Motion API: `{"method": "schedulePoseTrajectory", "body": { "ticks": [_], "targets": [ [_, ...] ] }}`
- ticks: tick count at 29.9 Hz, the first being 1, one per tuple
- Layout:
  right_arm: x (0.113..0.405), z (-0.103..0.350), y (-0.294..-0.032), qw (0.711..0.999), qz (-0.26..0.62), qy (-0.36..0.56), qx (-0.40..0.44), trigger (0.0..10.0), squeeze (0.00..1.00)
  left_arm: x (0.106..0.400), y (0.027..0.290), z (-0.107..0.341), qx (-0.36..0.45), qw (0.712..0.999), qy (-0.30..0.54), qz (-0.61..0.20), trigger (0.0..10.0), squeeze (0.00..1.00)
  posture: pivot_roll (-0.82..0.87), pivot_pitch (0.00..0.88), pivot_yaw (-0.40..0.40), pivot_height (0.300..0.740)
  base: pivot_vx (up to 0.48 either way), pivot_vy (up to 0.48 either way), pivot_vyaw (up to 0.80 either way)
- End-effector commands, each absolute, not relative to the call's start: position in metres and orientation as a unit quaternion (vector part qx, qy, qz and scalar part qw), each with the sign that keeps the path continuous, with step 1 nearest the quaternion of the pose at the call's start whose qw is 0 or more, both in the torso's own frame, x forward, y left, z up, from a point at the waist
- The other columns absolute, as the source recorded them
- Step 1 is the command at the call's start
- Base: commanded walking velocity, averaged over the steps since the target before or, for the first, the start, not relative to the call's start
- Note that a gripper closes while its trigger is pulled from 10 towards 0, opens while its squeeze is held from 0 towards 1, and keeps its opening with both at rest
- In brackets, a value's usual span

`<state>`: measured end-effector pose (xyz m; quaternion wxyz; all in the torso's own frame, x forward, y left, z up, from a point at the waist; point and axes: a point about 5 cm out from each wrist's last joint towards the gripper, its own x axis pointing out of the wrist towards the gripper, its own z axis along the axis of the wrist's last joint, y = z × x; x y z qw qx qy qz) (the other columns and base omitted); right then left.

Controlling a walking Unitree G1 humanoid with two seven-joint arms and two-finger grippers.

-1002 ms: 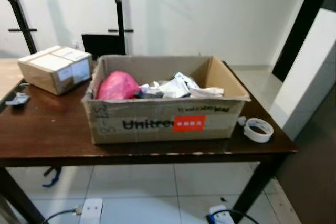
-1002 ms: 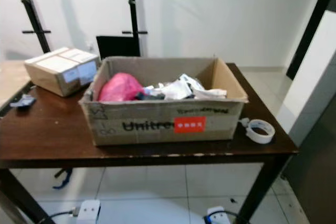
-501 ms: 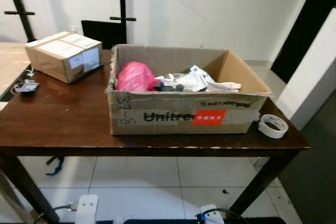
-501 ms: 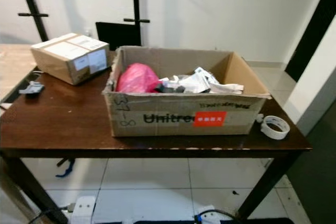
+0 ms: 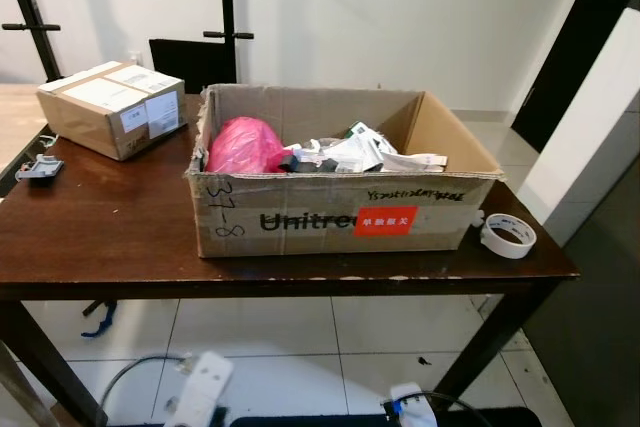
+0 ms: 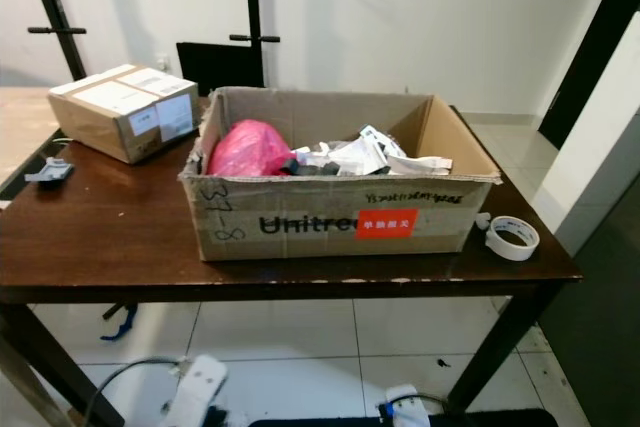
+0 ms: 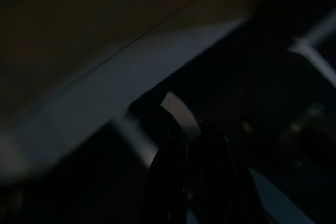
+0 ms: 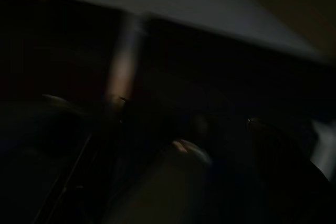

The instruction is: Picking trash to rubbish bin

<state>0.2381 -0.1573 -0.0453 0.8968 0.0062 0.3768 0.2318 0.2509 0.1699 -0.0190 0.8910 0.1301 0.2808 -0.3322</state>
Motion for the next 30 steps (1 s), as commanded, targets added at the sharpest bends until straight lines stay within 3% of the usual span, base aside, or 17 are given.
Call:
{"method": "schedulePoseTrajectory", "body": {
  "ticks": [1,3,5,7,8,13,14,16,17,18,19,23,26,30],
  "targets": [
    [0.244,-0.034,-0.156,0.891,0.293,0.346,0.004,10.0,0.00,0.244,0.172,-0.014,0.141,0.850,0.300,-0.409,10.0,0.00,0.01,0.072,-0.040,0.740,0.000,0.000,0.00],
    [0.256,-0.016,-0.160,0.885,0.347,0.310,-0.014,10.0,0.00,0.252,0.177,0.010,0.137,0.830,0.297,-0.452,10.0,0.00,0.01,0.076,-0.038,0.740,0.000,0.000,0.00],
    [0.273,0.018,-0.168,0.875,0.409,0.258,-0.042,10.0,0.00,0.273,0.182,0.055,0.132,0.835,0.260,-0.467,10.0,0.00,0.01,0.077,-0.035,0.740,0.000,0.000,0.00],
    [0.278,0.030,-0.169,0.869,0.428,0.243,-0.048,10.0,0.00,0.278,0.183,0.070,0.132,0.836,0.248,-0.472,10.0,0.00,0.01,0.076,-0.035,0.740,0.000,0.000,0.00],
    [0.291,0.065,-0.175,0.861,0.462,0.200,-0.067,10.0,0.00,0.292,0.182,0.110,0.106,0.840,0.219,-0.485,10.0,0.00,0.00,0.075,-0.031,0.740,0.000,0.000,0.00],
    [0.307,0.099,-0.185,0.860,0.474,0.163,-0.093,10.0,0.00,0.308,0.180,0.157,0.097,0.849,0.152,-0.497,10.0,0.00,0.00,0.070,-0.027,0.740,0.000,0.000,0.00],
    [0.323,0.133,-0.193,0.870,0.465,0.120,-0.112,10.0,0.00,0.319,0.177,0.201,0.098,0.853,0.069,-0.508,10.0,0.00,0.00,0.066,-0.030,0.740,0.000,0.000,0.00],
    [0.327,0.142,-0.195,0.872,0.463,0.107,-0.115,10.0,0.00,0.320,0.176,0.213,0.099,0.852,0.048,-0.512,10.0,0.00,0.00,0.066,-0.030,0.740,0.000,0.000,0.00],
    [0.335,0.175,-0.193,0.879,0.464,0.050,-0.103,10.0,0.00,0.324,0.170,0.252,0.083,0.848,-0.031,-0.522,10.0,0.00,0.01,0.064,-0.033,0.740,0.000,0.000,0.00],
    [0.335,0.175,-0.193,0.879,0.464,0.050,-0.103,10.0,0.00,0.324,0.170,0.252,0.083,0.848,-0.031,-0.522,10.0,0.00,0.01,0.064,-0.033,0.740,0.000,0.000,0.00],
    [0.342,0.202,-0.192,0.886,0.456,-0.001,-0.090,10.0,0.00,0.327,0.163,0.281,0.054,0.842,-0.097,-0.528,10.0,0.00,0.01,0.064,-0.033,0.740,0.000,0.000,0.00],
    [0.349,0.247,-0.187,0.888,0.449,-0.084,-0.050,10.0,0.00,0.334,0.157,0.324,0.004,0.832,-0.197,-0.519,10.0,0.00,0.01,0.063,-0.034,0.740,0.000,0.000,0.00],
    [0.350,0.259,-0.184,0.887,0.449,-0.104,-0.035,10.0,0.00,0.338,0.156,0.336,-0.012,0.831,-0.219,-0.511,10.0,0.00,0.01,0.061,-0.035,0.740,0.000,0.000,0.00],
    [0.353,0.273,-0.179,0.887,0.443,-0.126,-0.028,10.0,0.00,0.355,0.153,0.344,0.000,0.858,-0.222,-0.464,10.0,0.00,0.01,0.061,-0.036,0.740,0.000,0.000,0.00]
  ]
}}
